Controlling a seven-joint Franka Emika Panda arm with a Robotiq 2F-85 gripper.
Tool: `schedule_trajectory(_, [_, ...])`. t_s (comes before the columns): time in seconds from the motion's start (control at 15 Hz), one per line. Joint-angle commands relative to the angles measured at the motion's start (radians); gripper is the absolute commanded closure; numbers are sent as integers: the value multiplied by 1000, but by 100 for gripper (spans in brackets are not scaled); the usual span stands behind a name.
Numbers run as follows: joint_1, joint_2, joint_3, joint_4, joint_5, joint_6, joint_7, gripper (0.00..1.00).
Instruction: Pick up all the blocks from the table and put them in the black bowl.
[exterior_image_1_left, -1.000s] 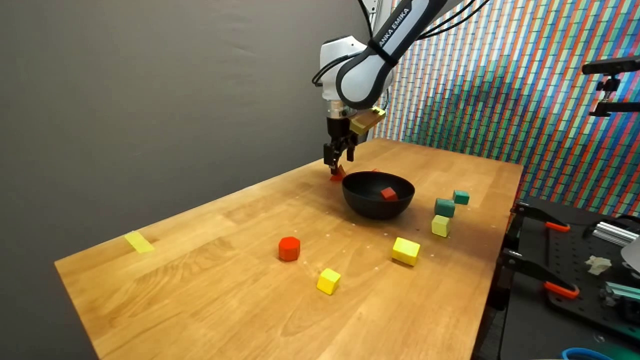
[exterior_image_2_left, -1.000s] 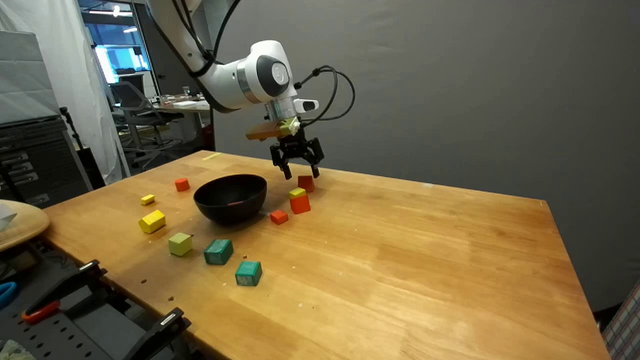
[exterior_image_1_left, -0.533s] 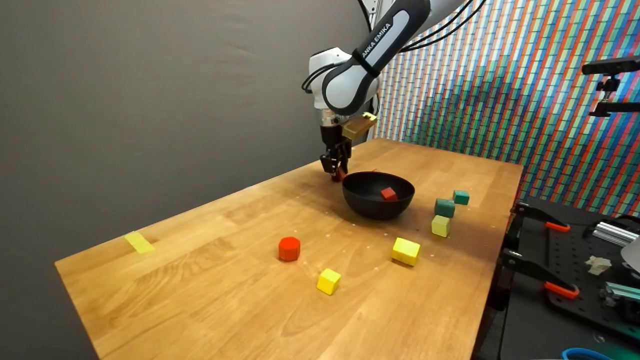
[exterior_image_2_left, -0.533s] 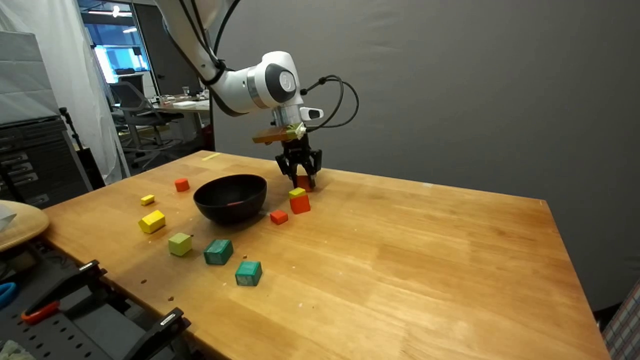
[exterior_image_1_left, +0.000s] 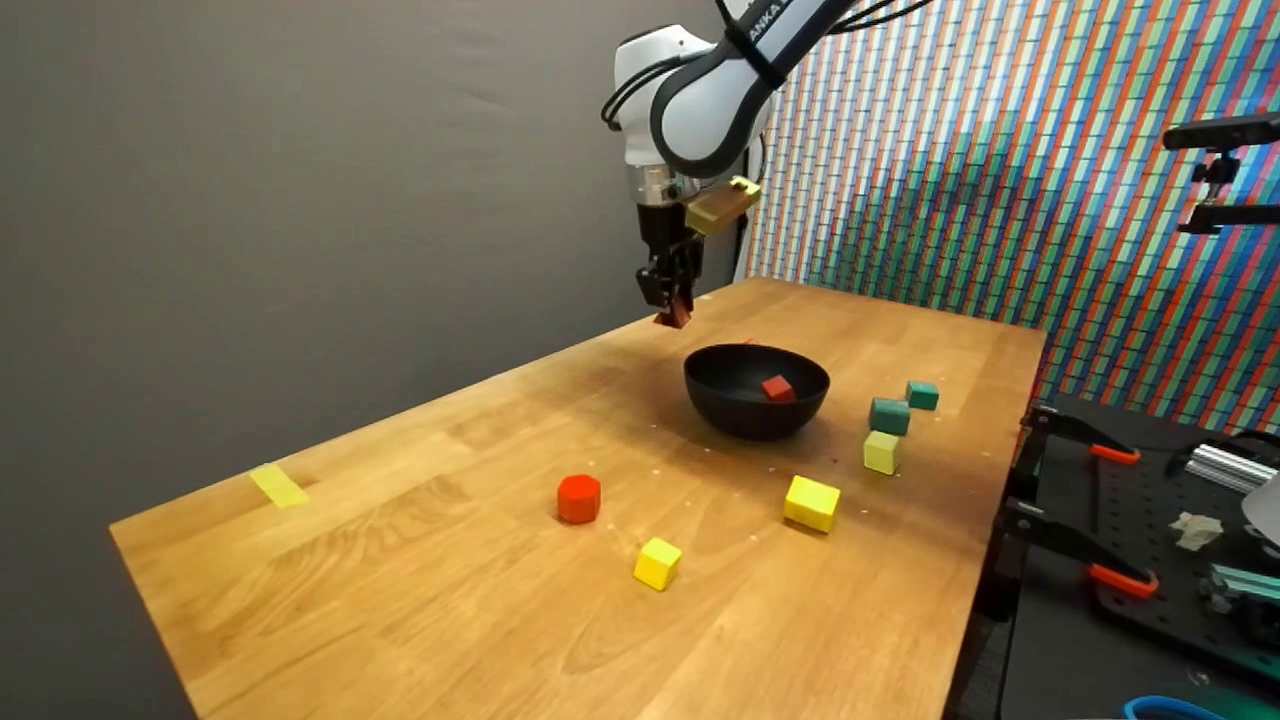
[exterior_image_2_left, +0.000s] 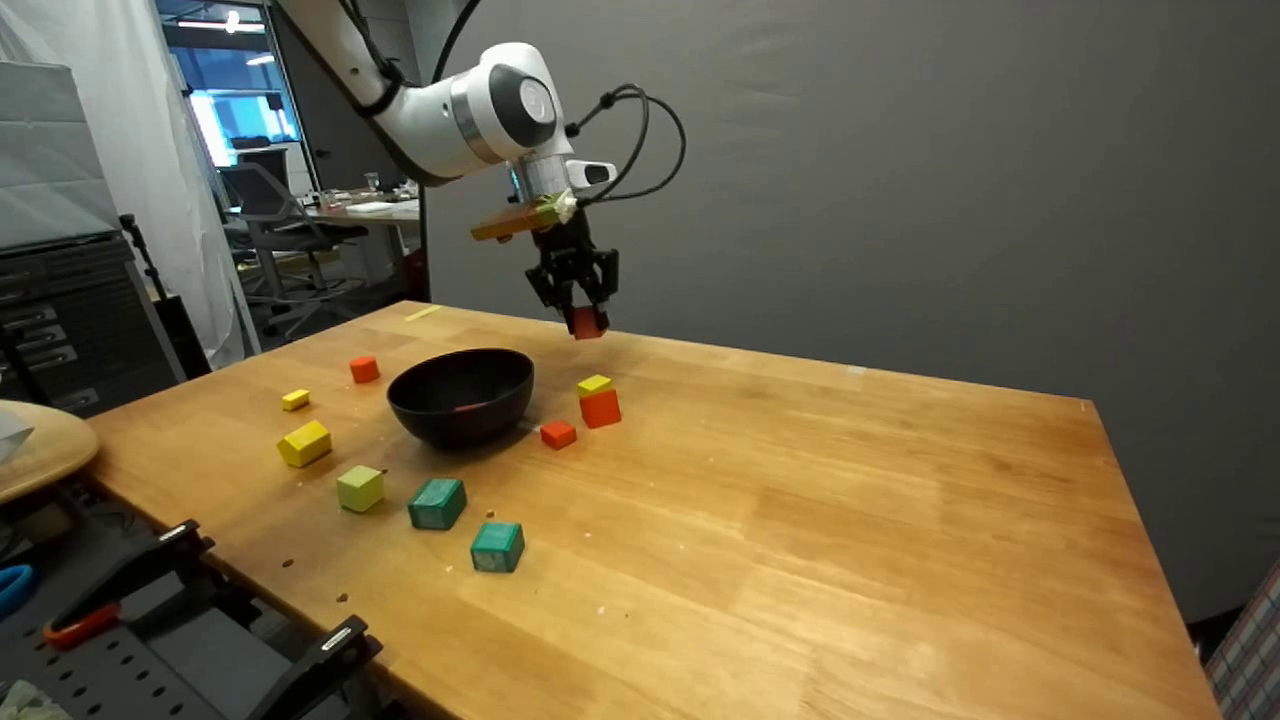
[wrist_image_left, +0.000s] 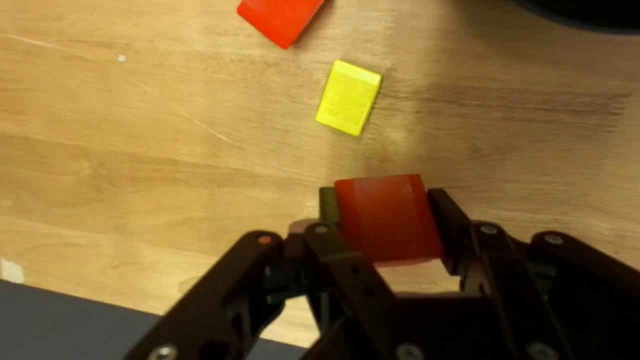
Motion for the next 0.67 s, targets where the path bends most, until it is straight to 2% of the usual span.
schedule_trajectory(0.0, [57,-233,-9,-237,-35,16,117,78])
schedule_trajectory(0.2, [62,-366,46,-383,27,-65,163,78])
schedule_trajectory(0.4, [37,-377,106,-458,168,-103,180,78])
schedule_trajectory(0.6, [38,-340,129,-499,258,12,217,78])
